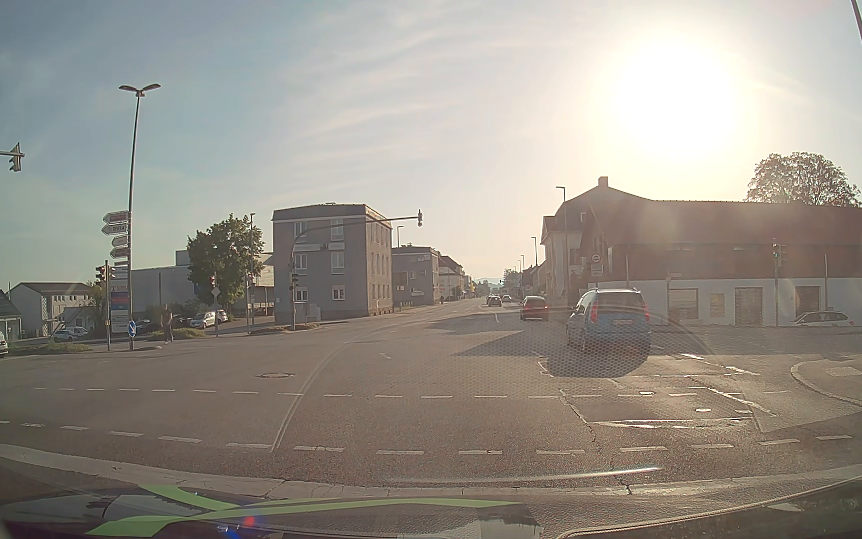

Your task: Follow the waypoints while adhering to traffic rules and regulations

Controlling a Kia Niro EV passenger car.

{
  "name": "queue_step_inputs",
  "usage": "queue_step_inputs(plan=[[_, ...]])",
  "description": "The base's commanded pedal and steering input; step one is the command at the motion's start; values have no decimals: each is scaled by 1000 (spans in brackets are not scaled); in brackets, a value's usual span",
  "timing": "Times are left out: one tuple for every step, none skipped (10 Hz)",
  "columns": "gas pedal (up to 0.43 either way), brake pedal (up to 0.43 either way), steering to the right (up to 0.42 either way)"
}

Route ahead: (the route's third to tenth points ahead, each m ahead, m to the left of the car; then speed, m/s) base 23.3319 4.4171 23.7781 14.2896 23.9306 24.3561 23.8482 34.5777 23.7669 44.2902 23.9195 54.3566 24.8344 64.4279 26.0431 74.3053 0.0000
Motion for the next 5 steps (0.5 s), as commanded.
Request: queue_step_inputs(plan=[[0, 274, -8], [0, 274, -8], [0, 274, -8], [0, 274, -8], [0, 274, -8]])
